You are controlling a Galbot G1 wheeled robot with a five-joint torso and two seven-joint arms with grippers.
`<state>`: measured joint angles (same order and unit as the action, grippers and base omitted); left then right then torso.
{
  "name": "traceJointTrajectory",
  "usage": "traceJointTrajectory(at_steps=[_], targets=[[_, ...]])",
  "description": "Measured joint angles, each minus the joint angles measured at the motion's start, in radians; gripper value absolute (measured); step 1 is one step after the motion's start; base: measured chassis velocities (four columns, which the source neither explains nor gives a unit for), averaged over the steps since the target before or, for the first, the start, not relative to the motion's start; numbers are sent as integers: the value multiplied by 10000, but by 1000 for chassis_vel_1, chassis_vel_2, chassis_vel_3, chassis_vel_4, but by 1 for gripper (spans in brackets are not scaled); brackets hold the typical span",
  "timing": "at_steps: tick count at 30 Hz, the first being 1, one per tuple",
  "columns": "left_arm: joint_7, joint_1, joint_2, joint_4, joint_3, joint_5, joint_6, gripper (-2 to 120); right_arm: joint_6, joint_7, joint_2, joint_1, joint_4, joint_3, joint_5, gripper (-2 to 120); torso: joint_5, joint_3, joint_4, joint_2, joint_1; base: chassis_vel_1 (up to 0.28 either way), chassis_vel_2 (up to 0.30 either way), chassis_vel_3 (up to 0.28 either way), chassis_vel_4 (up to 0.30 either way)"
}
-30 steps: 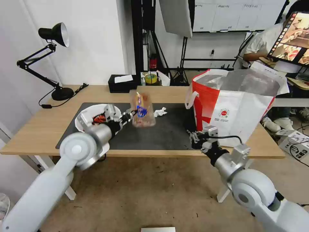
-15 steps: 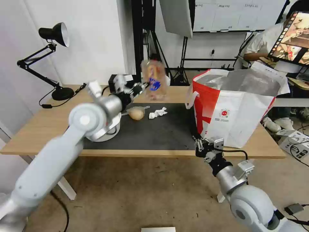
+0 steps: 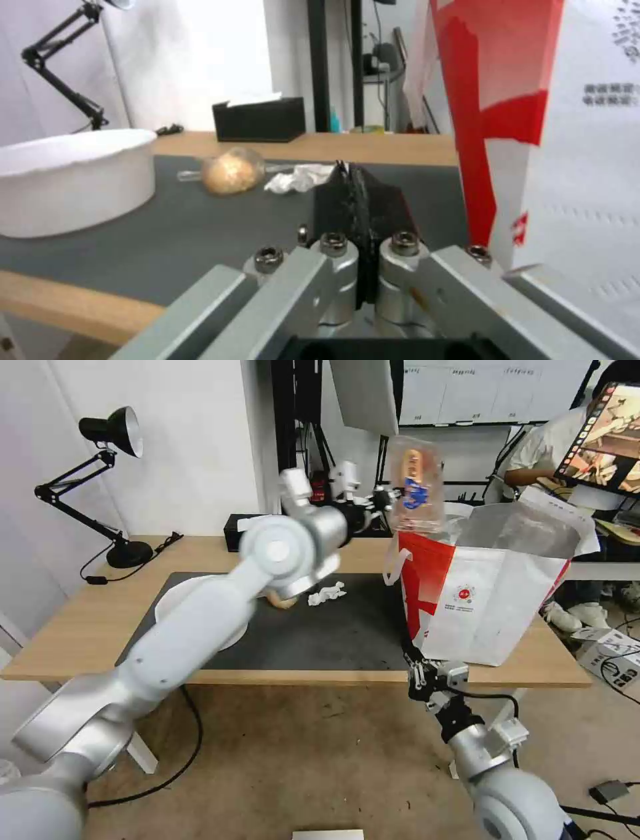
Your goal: Pick up the trash from the table and place it into the takeout bag.
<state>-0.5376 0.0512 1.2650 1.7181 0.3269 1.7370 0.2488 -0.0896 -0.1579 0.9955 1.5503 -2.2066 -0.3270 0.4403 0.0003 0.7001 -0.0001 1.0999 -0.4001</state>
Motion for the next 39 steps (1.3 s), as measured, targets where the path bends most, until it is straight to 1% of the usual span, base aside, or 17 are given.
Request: traceJointTrajectory(at_steps=[4, 6, 7, 8, 9, 11, 12, 13, 17, 21, 24, 25, 28, 29, 31, 35, 39], targets=[[9, -128, 564, -436, 114, -213, -16, 0, -142, -18, 300, 452, -102, -209, -485, 0, 0, -1, -1, 1, 1, 0, 0, 0, 0], [10, -144, 631, -499, 126, -238, -17, 0, -153, -26, 329, 515, -123, -261, -540, 0, 0, -1, -2, 0, 1, 0, 0, 0, 0], [18, -192, 801, -653, 159, -313, -18, 0, -187, -33, 373, 666, -179, -407, -645, 3, -2, 0, 0, 0, 0, 0, 0, 0, 0], [28, -236, 941, -777, 191, -376, -18, 0, -224, -30, 383, 829, -246, -541, -716, 8, -1, -1, 0, 0, 0, 0, 0, 0, 0], [28, -236, 941, -777, 191, -376, -18, 0, -224, -30, 383, 829, -246, -541, -716, 8, -1, -1, 0, 0, 0, 0, 0, 0, 0], [38, -290, 1112, -943, 246, -474, -21, 0, -270, -24, 389, 1002, -326, -685, -758, 15, -2, -1, 0, 0, 0, 0, 0, 0, 0], [75, -354, 1264, -1148, 347, -652, -127, 0, -293, -23, 396, 1092, -387, -777, -766, 24, -2, -1, 0, 1, 1, 0, 0, 0, 0], [75, -354, 1264, -1148, 347, -652, -127, 0, -293, -23, 396, 1092, -387, -777, -766, 24, -2, -1, 0, 1, 1, 0, 0, 0, 0], [460, -565, 1737, -1986, 759, -1702, -799, 0, -308, -23, 515, 1209, -499, -868, -783, 42, -2, 0, 2, 1, 0, 0, 0, 0, 0], [669, -657, 1959, -2339, 928, -2186, -993, 0, -320, -23, 637, 1273, -542, -864, -814, 51, -1, -1, 0, 1, 0, 0, 0, 0, 0], [984, -761, 2204, -2849, 1323, -3058, -1173, 0, -338, -20, 813, 1379, -655, -817, -836, 68, -2, -1, 1, 1, 0, 0, 0, 0, 0], [984, -761, 2204, -2849, 1323, -3058, -1173, 0, -338, -20, 813, 1379, -655, -817, -836, 68, -2, -1, 1, 1, 0, 0, 0, 0, 0], [1287, -817, 2382, -3194, 1701, -4011, -1263, 0, -357, -19, 958, 1499, -716, -762, -842, 81, -2, -1, 0, 1, 1, 0, 0, 0, 0], [1287, -817, 2382, -3194, 1701, -4011, -1263, 0, -357, -19, 958, 1499, -716, -762, -842, 81, -2, -1, 0, 1, 1, 0, 0, 0, 0], [1463, -871, 2456, -3307, 1995, -4462, -1299, 0, -366, -18, 999, 1576, -746, -695, -866, 91, -2, -1, 0, 1, 0, 0, 0, 0, 0], [1650, -928, 2486, -3424, 2269, -4944, -1310, 0, -372, -16, 1010, 1618, -773, -646, -891, 99, -2, -1, 0, 2, 1, 0, 0, 0, 0], [1824, -1000, 2434, -3536, 2575, -5349, -1218, 0, -376, -16, 1012, 1640, -811, -651, -892, 100, -2, -1, 0, 1, 0, 0, 0, 0, 0]])
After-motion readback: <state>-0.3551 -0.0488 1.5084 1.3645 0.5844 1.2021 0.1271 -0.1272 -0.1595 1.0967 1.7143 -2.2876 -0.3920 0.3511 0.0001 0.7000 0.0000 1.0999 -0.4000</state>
